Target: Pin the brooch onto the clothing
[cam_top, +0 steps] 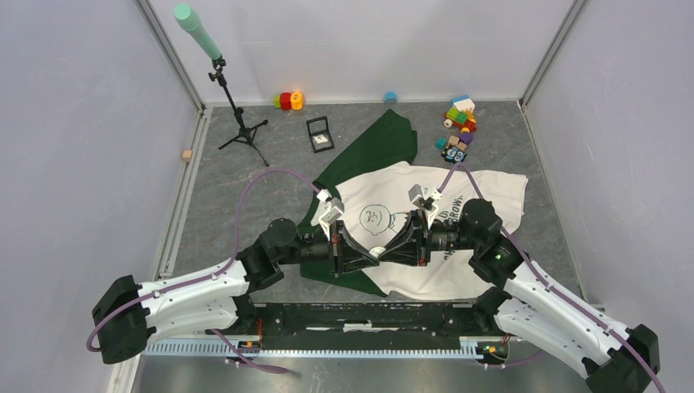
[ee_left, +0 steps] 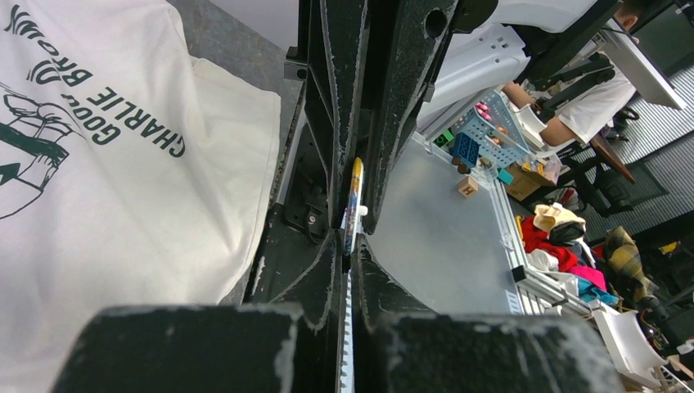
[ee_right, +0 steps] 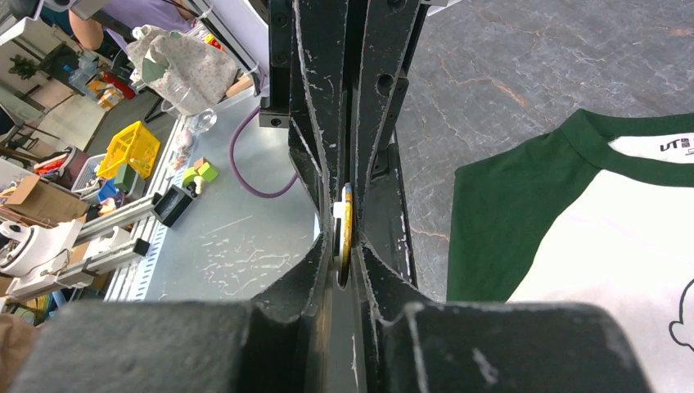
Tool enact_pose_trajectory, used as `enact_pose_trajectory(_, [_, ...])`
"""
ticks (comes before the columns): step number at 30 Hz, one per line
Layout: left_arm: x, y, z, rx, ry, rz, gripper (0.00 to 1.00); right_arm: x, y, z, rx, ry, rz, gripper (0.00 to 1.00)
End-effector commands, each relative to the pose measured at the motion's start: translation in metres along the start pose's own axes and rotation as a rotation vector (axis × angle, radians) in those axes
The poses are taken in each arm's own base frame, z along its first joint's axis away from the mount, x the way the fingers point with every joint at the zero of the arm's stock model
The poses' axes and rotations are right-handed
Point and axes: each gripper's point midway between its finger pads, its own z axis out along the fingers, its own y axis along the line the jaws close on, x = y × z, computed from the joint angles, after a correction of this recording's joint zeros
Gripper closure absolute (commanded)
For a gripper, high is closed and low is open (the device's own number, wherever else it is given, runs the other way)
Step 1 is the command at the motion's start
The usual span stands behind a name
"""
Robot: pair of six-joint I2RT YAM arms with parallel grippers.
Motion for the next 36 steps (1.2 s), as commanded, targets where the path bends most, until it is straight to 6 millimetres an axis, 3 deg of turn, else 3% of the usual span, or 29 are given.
enact_pose_trajectory(1, [-0.004, 0.003, 0.002, -0.009, -0.022, 0.003, 0.98, -0.003, 0.007, 0.002, -0.048, -0.013, -0.013, 0.85])
enact_pose_trajectory(11, [0.000, 0.002, 0.004, 0.006, 0.006, 0.001, 0.98, 0.016, -0.010, 0.008, -0.019, 0.013, 0.104, 0.96])
enact_pose_trajectory(24, [-0.003, -0.008, 0.012, 0.064, 0.025, -0.029, 0.98, 0.057, -0.064, 0.014, 0.173, 0.105, 0.208, 0.99])
enact_pose_trajectory(30, [0.006, -0.001, 0.018, 0.055, 0.067, -0.049, 0.98, 0.061, -0.062, 0.014, 0.157, 0.116, 0.188, 0.92])
enact_pose_trajectory(36, [0.013, 0.019, 0.016, -0.047, 0.105, -0.083, 0.98, 0.053, -0.048, 0.011, 0.105, 0.106, 0.128, 0.76])
